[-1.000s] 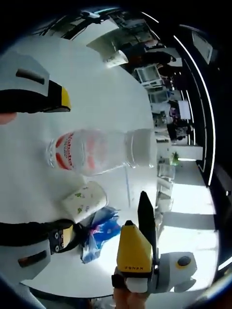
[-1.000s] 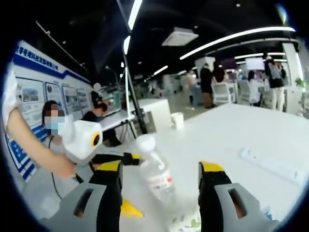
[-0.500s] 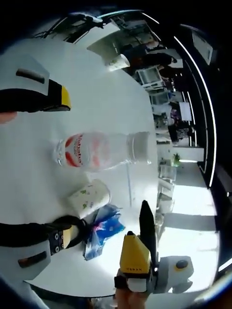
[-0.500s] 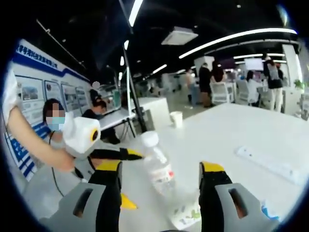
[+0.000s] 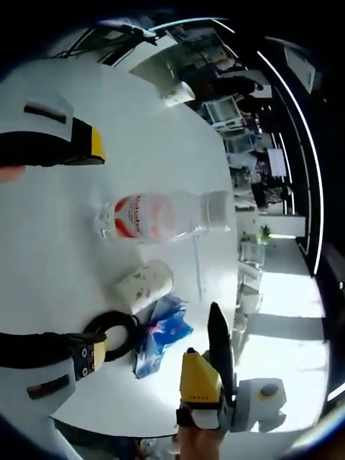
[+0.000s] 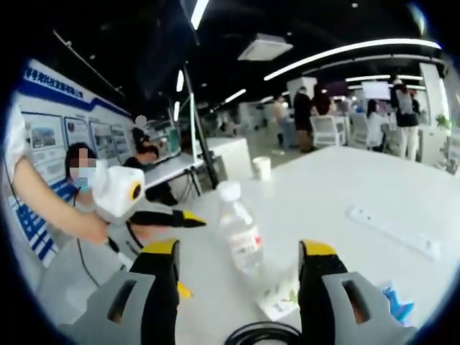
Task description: Arrange the tabletop items into an orderly group along one side of the table until the central work area is clear of visible clutter.
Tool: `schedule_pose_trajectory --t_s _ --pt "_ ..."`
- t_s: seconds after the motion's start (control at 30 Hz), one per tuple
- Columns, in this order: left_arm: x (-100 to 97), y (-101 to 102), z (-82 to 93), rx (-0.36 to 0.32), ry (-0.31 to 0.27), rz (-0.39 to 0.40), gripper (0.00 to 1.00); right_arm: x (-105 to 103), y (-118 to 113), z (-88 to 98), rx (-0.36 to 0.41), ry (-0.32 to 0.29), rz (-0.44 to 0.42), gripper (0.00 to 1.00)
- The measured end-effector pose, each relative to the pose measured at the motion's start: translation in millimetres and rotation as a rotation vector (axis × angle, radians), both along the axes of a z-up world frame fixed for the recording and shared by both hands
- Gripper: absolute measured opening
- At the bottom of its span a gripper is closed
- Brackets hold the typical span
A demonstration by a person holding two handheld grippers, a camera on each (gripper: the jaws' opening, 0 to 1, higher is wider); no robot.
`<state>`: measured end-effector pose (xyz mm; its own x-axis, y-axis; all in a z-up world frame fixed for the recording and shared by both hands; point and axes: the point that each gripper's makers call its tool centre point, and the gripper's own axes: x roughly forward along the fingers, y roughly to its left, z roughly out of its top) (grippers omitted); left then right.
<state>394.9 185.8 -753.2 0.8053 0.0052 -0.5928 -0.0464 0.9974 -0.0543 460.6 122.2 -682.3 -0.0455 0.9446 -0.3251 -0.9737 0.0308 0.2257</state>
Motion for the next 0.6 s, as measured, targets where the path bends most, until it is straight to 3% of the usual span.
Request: schedule_pose_trajectory --t_s 0.6 --pt "-25.5 -2.5 -10.5 -0.007 0.053 -0.002 0.94 -3.9 -18.8 -13.1 -0.04 0.05 -0.031 0.63"
